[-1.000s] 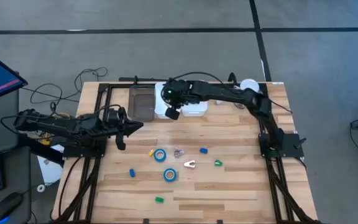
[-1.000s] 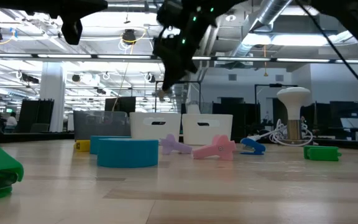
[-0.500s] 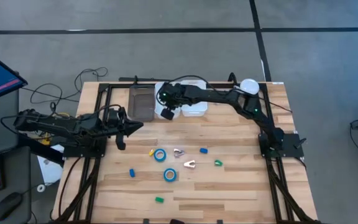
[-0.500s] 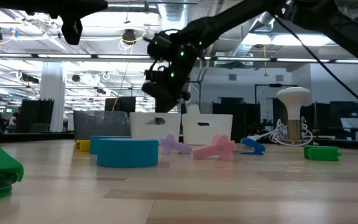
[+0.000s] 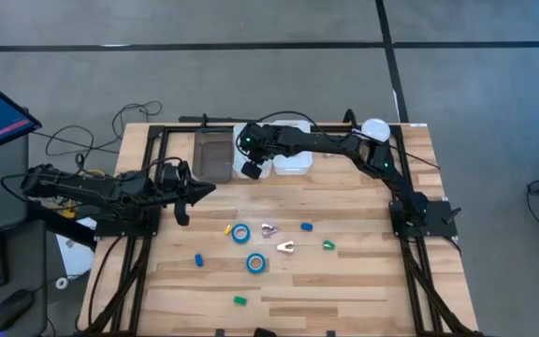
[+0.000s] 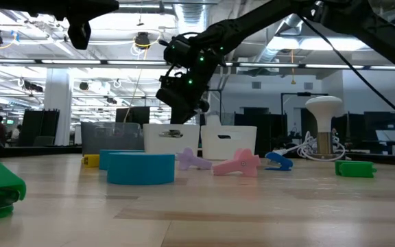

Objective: Pick and place Stapler, Stapler remover, tape
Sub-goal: Put the gray staple remover into the left white bin, then put the left blue stapler into the black bin

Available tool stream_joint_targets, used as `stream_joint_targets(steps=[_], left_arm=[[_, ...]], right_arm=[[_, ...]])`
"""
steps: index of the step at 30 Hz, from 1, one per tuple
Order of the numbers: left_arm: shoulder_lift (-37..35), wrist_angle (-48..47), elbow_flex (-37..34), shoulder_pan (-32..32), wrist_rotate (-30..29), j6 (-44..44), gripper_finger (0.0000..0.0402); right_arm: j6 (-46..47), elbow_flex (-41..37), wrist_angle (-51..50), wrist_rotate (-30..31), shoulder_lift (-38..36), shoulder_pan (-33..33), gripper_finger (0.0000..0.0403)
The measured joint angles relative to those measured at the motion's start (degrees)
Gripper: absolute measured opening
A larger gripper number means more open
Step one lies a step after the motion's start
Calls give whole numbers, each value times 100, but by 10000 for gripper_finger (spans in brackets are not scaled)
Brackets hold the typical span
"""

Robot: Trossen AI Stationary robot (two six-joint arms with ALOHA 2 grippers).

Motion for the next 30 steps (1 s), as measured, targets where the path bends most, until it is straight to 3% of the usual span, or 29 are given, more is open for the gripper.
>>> stream_joint_targets(steps=[9,15,24,30], left_arm=[[0,0,0,0,0,-2,3],[0,0,2,0,69,-2,3],[-44,-428,11,-2,133,-2,3],[-79,-723,11,-1,133,-129,3]], right_arm=[[-1,0,86,-6,-32,0,67],[-536,112,-292,-5,-366,170,70],[-914,95,-998,-16,-1792,618,49],[-595,-675,-1205,-4,-2769,892,26]])
